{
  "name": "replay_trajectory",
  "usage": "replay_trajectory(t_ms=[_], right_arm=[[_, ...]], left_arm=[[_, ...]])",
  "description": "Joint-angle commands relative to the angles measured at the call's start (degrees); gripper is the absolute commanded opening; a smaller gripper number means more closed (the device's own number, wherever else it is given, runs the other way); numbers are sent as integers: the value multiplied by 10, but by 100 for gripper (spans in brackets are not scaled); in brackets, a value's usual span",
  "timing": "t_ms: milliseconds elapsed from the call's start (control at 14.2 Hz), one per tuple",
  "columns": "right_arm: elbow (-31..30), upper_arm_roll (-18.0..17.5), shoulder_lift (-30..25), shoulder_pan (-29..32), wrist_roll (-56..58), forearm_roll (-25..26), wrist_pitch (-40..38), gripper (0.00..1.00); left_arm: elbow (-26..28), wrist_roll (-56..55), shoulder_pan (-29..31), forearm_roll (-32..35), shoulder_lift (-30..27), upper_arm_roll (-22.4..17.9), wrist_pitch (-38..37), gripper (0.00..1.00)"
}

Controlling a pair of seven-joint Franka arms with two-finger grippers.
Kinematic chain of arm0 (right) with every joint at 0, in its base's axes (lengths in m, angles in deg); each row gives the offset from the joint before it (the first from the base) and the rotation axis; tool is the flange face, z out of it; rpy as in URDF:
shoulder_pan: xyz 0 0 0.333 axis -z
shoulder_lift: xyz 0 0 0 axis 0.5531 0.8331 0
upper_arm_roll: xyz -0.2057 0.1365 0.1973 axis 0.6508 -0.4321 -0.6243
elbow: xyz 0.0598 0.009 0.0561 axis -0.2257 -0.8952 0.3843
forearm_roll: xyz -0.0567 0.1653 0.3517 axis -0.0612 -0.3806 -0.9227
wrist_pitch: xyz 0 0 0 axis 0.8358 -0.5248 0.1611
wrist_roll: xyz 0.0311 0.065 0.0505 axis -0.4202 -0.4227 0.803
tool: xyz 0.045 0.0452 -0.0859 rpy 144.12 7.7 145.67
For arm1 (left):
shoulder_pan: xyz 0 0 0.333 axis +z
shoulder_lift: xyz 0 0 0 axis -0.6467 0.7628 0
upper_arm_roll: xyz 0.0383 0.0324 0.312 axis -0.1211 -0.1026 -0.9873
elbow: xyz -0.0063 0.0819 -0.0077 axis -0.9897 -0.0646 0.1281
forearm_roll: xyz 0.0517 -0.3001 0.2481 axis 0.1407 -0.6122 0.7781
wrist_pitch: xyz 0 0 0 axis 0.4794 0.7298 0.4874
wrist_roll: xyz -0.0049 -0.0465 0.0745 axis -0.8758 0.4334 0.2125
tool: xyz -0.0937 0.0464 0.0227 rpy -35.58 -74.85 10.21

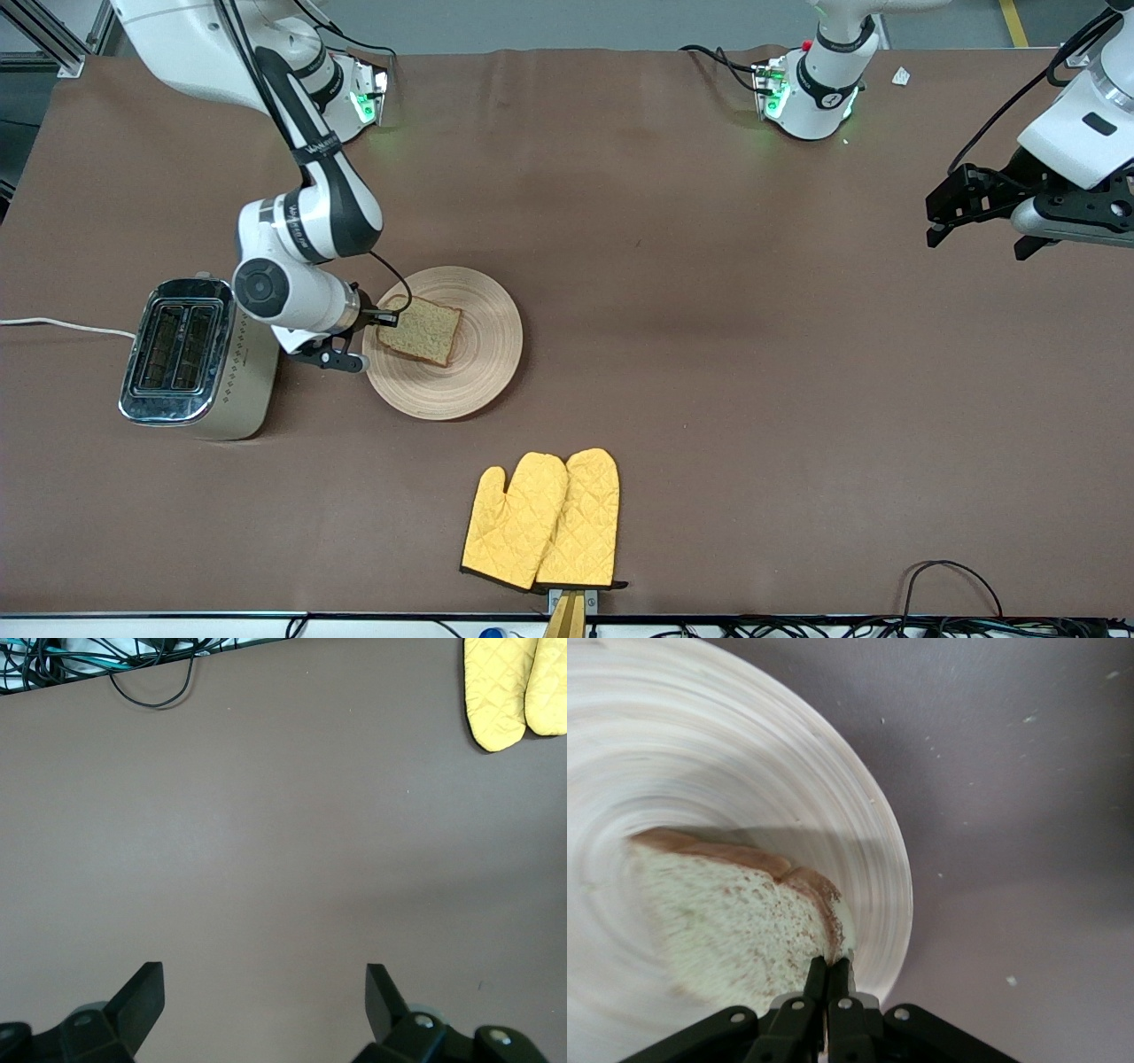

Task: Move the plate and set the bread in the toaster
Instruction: 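Carry the bread over the toaster and lower it into a slot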

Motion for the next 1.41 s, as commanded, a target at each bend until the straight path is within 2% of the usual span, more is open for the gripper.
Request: replay_trajectory(t_ms=[0, 212, 353, 495, 777, 1060, 1342], right_arm=[[85, 26, -3, 6, -11, 55, -102, 0], [173, 66, -13, 11, -24, 125, -200, 0], [228, 67, -13, 14, 18, 176, -273, 0], [249, 63, -13, 6, 23, 279, -309, 0], [249, 63, -8, -41, 25, 454, -354, 0], [246, 63, 22, -30, 39, 491, -351, 0], [244, 64, 36, -15, 41, 503, -334, 0]], left_arm=[[1, -2, -3, 0, -11, -2, -10, 100], [-5, 0, -3, 0, -7, -3, -10, 100], [-5, 1, -2, 0, -7, -3, -10, 100], [-5, 7, 1, 0, -5, -6, -10, 100], [-4, 4, 3, 0, -4, -7, -10, 100], [-5, -3, 0, 0, -3, -6, -10, 100], [-4, -3, 1, 0, -3, -6, -10, 100]])
